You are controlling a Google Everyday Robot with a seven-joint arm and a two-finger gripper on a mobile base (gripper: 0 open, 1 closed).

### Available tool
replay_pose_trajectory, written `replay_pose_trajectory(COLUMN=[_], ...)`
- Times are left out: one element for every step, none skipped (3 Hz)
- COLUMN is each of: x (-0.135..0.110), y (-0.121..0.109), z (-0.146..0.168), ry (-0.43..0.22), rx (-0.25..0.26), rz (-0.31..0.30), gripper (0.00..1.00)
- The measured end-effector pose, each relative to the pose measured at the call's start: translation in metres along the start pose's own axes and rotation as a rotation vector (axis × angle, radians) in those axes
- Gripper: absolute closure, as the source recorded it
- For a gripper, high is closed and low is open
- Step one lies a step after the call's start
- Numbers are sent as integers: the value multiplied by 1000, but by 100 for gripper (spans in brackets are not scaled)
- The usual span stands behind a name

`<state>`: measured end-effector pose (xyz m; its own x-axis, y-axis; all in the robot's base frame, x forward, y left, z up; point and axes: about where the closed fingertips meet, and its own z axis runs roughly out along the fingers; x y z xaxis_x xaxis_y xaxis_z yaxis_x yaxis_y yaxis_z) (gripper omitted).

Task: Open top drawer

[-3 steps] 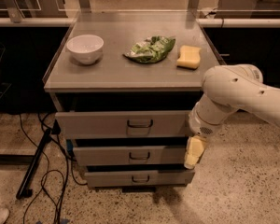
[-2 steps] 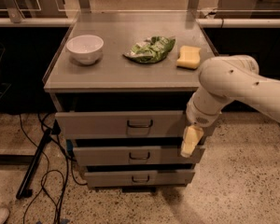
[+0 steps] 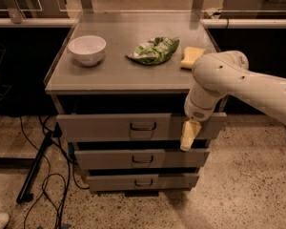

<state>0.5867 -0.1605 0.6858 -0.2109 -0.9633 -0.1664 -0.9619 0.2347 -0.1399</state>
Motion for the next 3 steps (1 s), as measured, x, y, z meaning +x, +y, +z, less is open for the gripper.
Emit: replay_pose_trajectory(x=[3, 7, 10], y=[10, 31, 46], z=[11, 22, 26], ry=[4, 3, 4], rx=[-28, -65, -91], rz=[0, -1, -4], gripper=[0, 0, 0])
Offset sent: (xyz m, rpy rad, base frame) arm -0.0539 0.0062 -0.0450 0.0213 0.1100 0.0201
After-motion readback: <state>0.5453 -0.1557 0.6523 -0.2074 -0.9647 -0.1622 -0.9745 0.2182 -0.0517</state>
